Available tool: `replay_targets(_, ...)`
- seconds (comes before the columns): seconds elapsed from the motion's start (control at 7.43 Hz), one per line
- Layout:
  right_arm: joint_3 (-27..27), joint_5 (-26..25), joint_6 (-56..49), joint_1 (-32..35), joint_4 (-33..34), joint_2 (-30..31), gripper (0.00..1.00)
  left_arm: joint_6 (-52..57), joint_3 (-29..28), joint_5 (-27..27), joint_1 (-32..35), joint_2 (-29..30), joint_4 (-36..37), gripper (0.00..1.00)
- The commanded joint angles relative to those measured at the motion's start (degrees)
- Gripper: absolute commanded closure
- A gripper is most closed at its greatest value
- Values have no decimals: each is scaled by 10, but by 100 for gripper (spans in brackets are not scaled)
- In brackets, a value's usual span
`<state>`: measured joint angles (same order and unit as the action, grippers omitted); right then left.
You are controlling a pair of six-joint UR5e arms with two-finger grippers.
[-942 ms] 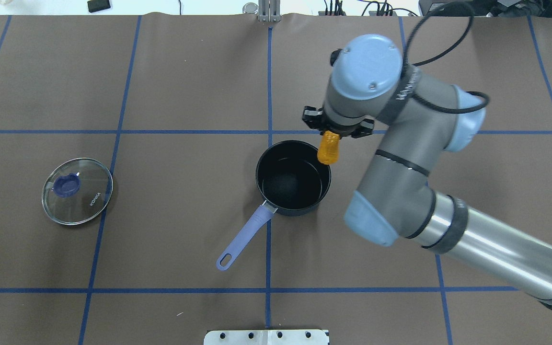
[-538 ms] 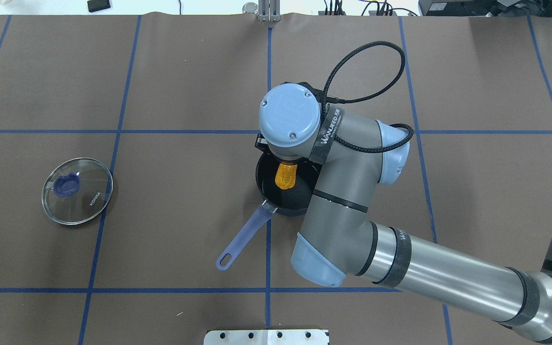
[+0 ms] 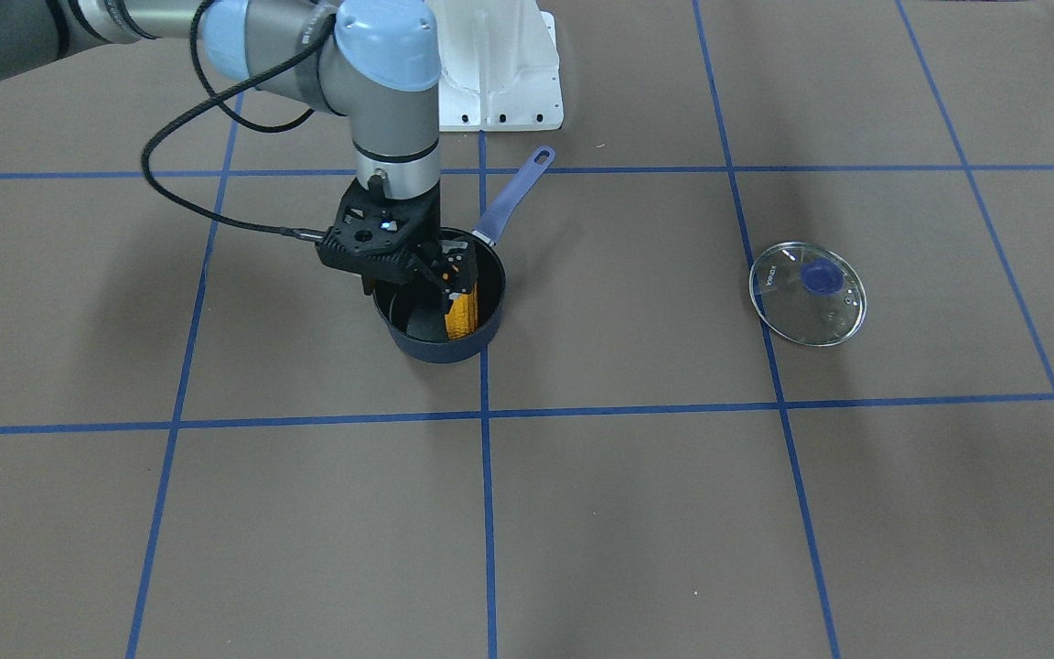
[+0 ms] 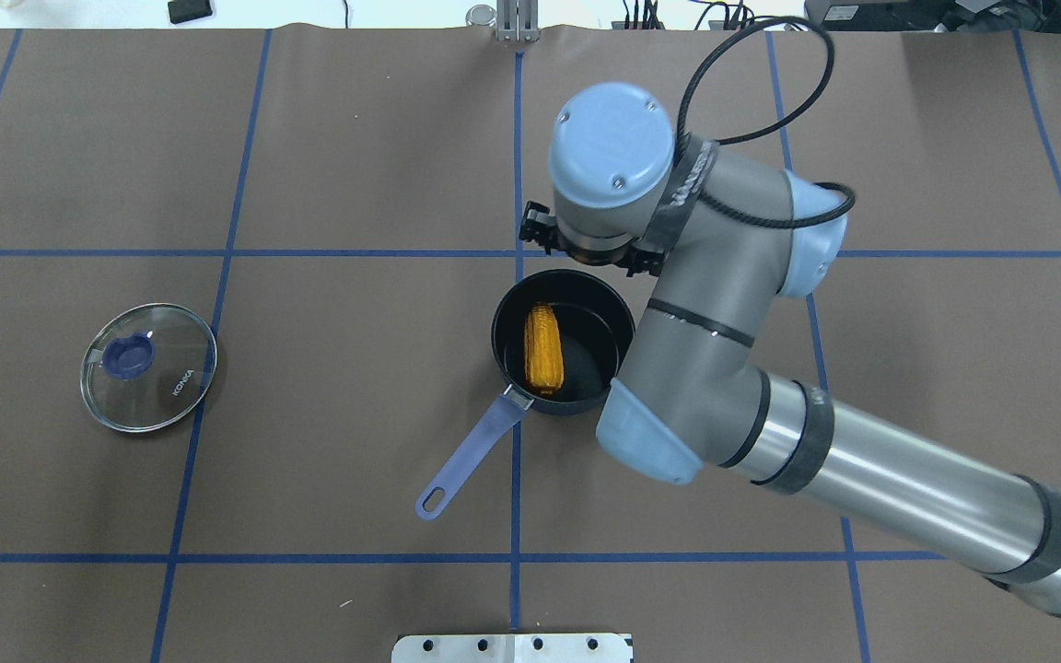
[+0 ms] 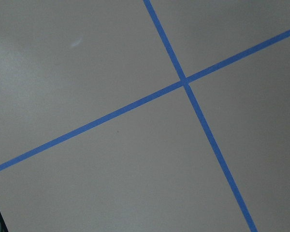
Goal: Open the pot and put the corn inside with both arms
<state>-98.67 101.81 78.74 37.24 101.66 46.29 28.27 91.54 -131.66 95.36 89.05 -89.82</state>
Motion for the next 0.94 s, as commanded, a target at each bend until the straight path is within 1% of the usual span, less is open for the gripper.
replay_targets(0.0,-37,117,-202,141,22,69,0,-1,7,-1,0,-5,0,2)
replay_targets(0.13,-33,163,-338,216,22,96,0,-26,5,-2,-1,-4,4,2)
replay_targets(0.27,-15,211,-484,286,18,133,0,-78,11,-3,0,-5,-1,2)
replay_targets(0.4,9,244,-598,339,16,160,0,-114,27,-4,-2,-5,10,2)
replay_targets(0.54,11,248,-671,372,15,194,0,-216,33,-9,-2,-5,10,2)
replay_targets(0.67,11,258,-723,402,15,233,0,-255,33,-9,-3,-5,3,2)
replay_targets(0.81,9,279,-759,438,0,290,0,-252,33,-10,-3,-6,3,2)
